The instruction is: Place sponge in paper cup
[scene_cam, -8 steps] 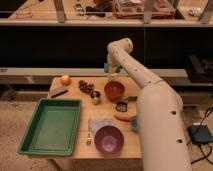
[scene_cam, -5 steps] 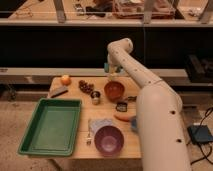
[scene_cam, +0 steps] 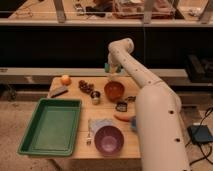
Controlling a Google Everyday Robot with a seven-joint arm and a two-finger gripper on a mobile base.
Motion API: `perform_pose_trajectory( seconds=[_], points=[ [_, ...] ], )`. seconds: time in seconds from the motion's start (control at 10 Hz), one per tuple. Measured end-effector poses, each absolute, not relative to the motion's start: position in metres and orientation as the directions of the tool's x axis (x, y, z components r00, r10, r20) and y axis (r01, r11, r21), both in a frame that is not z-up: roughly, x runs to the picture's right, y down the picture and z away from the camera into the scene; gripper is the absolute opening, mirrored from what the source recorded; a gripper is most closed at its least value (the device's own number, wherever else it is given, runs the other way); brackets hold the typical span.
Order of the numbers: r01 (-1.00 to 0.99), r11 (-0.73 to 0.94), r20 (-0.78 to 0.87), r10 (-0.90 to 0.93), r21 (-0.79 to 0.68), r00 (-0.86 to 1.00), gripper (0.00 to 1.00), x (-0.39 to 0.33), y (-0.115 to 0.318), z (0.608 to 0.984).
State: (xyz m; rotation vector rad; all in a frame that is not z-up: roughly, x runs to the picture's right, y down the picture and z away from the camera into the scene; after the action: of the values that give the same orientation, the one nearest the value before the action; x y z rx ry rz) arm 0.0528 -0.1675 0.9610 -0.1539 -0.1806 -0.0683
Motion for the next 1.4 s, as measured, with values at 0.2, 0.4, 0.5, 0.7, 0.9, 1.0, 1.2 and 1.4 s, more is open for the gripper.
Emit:
perform_pose_trajectory(
  seconds=[0.2, 0.4, 0.5, 0.7, 0.9, 1.0, 1.2, 1.4],
  points=[
    [0.087, 0.985, 0.193, -0.058, -0.147, 0.979, 0.14, 0.0509, -0.1681, 0.9606],
    [0.091, 0.985, 0.198, -0.061, -0.147, 0.978, 0.14, 0.0510, -0.1686, 0.9601],
    [0.093, 0.985, 0.201, -0.062, -0.148, 0.978, 0.14, 0.0509, -0.1675, 0.9607],
    [0.096, 0.984, 0.204, -0.065, -0.148, 0.977, 0.14, 0.0484, -0.1667, 0.9614],
    [0.094, 0.984, 0.200, -0.063, -0.149, 0.978, 0.21, 0.0471, -0.1655, 0.9627],
    [0.091, 0.985, 0.192, -0.062, -0.149, 0.979, 0.31, 0.0479, -0.1657, 0.9634],
    [0.084, 0.985, 0.180, -0.057, -0.149, 0.982, 0.51, 0.0488, -0.1664, 0.9651],
    [0.085, 0.985, 0.170, -0.059, -0.150, 0.984, 0.68, 0.0484, -0.1661, 0.9663]
  ],
)
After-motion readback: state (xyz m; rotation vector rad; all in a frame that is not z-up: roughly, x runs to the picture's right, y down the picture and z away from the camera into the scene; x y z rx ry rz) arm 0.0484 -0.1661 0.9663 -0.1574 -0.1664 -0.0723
